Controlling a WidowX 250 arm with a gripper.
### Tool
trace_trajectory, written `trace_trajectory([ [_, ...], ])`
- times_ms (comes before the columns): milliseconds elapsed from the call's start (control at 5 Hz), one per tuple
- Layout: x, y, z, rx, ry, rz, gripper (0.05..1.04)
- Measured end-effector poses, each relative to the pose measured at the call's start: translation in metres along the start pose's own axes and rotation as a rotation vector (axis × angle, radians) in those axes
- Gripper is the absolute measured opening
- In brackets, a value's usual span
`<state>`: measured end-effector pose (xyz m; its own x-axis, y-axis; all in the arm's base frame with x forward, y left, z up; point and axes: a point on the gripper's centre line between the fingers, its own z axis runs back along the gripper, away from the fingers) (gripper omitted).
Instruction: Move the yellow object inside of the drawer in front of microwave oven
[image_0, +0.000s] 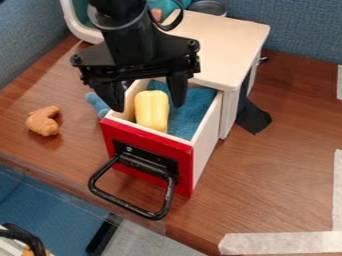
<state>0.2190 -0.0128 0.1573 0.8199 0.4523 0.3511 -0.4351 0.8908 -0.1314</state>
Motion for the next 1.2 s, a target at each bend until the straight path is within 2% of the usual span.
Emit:
trace_trajectory([
  [600,0.004,0.005,-0.013,0.025,0.018,0.056,1.001],
  [800,0.015,0.007,-0.015,0.023,-0.007,0.08,1.001],
  [1200,0.032,0.01,-0.033,0.025,-0.036,0.123,1.001],
])
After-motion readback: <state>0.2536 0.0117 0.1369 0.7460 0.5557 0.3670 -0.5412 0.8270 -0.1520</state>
